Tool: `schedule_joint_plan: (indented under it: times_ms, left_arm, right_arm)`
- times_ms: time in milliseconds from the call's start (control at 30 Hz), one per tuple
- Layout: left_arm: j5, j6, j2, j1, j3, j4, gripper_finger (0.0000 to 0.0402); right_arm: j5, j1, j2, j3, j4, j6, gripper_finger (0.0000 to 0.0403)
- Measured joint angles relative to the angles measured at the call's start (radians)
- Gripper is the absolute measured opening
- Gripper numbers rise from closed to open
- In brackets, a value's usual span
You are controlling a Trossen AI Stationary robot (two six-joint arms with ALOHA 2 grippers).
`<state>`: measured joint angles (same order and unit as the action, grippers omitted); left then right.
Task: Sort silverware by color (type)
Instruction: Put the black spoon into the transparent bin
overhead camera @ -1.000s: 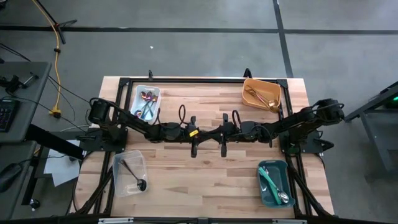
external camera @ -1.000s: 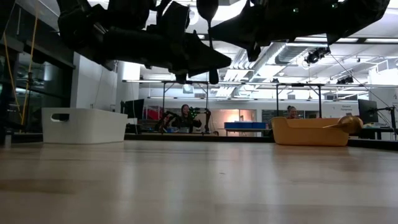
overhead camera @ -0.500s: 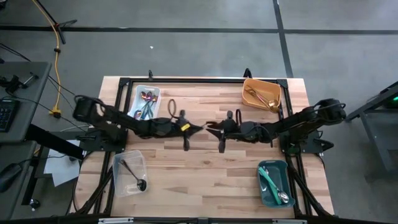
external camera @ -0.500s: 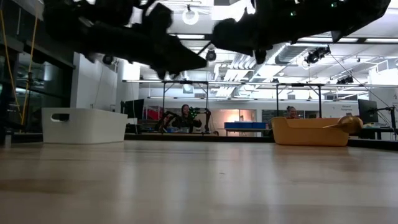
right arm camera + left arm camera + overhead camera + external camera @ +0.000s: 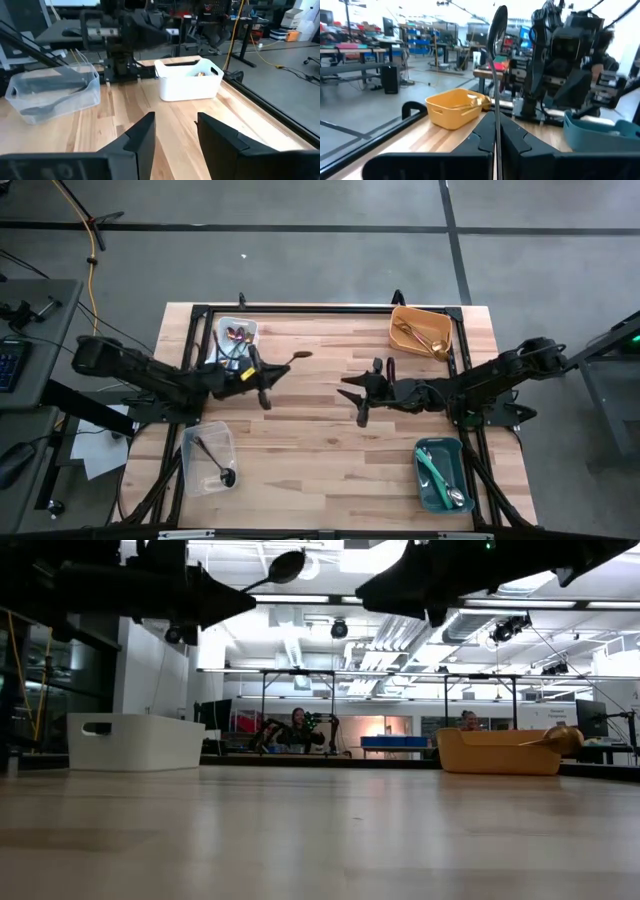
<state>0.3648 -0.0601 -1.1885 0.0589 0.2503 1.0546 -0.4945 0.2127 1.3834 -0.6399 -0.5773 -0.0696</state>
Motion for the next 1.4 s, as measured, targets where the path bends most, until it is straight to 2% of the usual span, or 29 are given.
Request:
schedule_joint_plan:
  times_ms: [1067, 1400]
  left_arm:
    - [-0.022, -0.006, 0.020, 0.001, -0.009, -0.003, 0.0000]
    - [-0.065, -0.006, 0.020, 0.001, -0.009, -0.003, 0.0000]
  right_arm:
    - [-0.011, -0.010, 0.003, 0.000, 0.065, -0.001, 0.0140]
    - [-0.011, -0.010, 0.003, 0.000, 0.082, -0.012, 0.0140]
